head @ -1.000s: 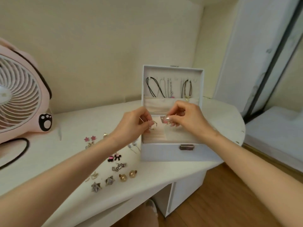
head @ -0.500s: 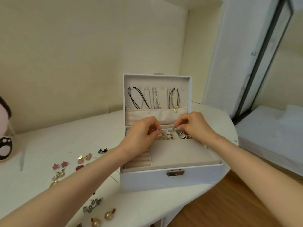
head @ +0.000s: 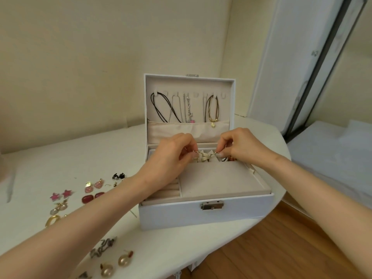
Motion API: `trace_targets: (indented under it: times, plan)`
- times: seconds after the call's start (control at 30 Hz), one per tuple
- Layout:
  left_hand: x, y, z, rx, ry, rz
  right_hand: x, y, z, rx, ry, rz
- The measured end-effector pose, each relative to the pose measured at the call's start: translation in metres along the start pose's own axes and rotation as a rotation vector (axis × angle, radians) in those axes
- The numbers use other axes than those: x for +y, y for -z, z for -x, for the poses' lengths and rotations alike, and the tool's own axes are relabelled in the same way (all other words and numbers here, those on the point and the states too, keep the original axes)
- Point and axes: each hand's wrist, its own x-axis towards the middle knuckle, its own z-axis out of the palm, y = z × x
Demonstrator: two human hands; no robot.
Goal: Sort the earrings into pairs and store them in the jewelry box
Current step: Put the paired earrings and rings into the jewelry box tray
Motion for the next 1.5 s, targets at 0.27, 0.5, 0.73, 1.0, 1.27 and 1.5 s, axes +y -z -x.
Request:
trace_targets:
  times: [0.27, 0.5, 0.73, 1.0, 1.27, 1.5]
  plan:
    - [0.002, -0.001, -0.001, -0.018, 0.024, 0.004, 0.001, -0.005, 0.004, -0.015, 0.102, 0.180]
    - [-0.002, -0.010, -0.017, -0.210, 0.028, -0.147, 0.000, -0.002, 0.004, -0.035, 0.101, 0.247]
    - [-0.005, -0.013, -0.017, -0.240, -0.016, -0.242, 0.000, -0.010, -0.001, 0.013, 0.103, 0.216]
    - [0.002, -0.009, -0.024, -0.060, 0.000, -0.150, -0.013, 0.006, 0.002, 0.046, 0.124, -0.330]
    - [0.011, -0.014, -0.037, -0.029, 0.033, -0.087, -0.016, 0.017, 0.012, 0.042, 0.098, -0.356]
    - [-0.011, -0.013, -0.024, -0.354, -0.064, -0.454, 0.003, 0.014, 0.015, 0.103, -0.025, -0.272]
